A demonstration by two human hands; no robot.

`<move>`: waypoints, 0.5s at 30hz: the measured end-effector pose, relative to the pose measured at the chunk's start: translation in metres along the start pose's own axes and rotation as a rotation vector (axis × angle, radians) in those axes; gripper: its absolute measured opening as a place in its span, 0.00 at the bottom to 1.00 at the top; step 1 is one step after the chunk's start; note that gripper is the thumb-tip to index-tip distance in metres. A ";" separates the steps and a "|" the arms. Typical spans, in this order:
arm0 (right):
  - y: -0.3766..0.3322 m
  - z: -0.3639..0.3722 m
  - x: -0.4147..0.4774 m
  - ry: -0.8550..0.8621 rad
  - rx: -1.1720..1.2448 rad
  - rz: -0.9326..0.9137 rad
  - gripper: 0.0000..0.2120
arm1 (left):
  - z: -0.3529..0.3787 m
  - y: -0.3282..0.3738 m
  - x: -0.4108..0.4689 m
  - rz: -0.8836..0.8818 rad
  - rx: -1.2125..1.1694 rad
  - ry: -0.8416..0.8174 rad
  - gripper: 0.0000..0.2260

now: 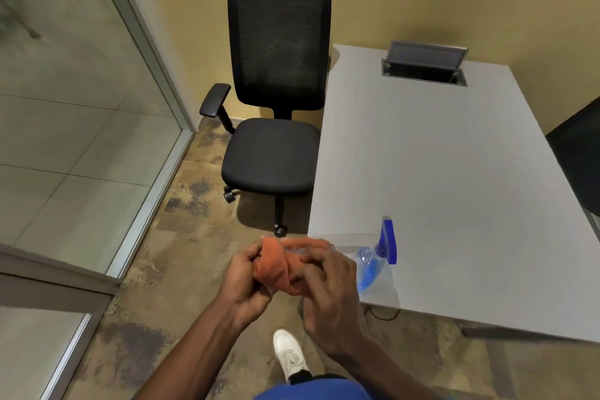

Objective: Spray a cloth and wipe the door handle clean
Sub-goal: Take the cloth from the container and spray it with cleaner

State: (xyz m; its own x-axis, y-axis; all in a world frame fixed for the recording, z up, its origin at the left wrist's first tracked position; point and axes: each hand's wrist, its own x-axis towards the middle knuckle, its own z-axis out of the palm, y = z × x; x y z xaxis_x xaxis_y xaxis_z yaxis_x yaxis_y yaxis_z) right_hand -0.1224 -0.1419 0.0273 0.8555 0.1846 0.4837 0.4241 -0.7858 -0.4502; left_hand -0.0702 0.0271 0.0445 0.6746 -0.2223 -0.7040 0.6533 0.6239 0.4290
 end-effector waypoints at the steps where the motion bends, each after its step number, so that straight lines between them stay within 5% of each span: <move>1: -0.001 0.000 -0.003 -0.027 0.068 0.042 0.24 | -0.003 0.003 -0.003 0.041 -0.005 0.029 0.26; 5: -0.009 -0.006 0.000 -0.126 0.493 0.290 0.38 | -0.012 0.014 -0.016 0.266 0.167 0.121 0.22; 8: -0.008 -0.006 0.011 -0.201 0.566 0.324 0.45 | -0.013 0.021 -0.029 0.389 0.298 0.138 0.23; 15: -0.018 0.008 0.022 -0.251 0.347 0.123 0.30 | -0.012 0.030 -0.037 0.436 0.292 0.086 0.26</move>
State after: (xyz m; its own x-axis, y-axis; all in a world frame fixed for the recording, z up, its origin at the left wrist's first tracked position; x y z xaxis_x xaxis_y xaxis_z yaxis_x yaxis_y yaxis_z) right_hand -0.1085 -0.1190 0.0396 0.9335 0.2729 0.2327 0.3522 -0.5741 -0.7392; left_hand -0.0795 0.0632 0.0763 0.8823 0.0815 -0.4635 0.3950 0.4073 0.8235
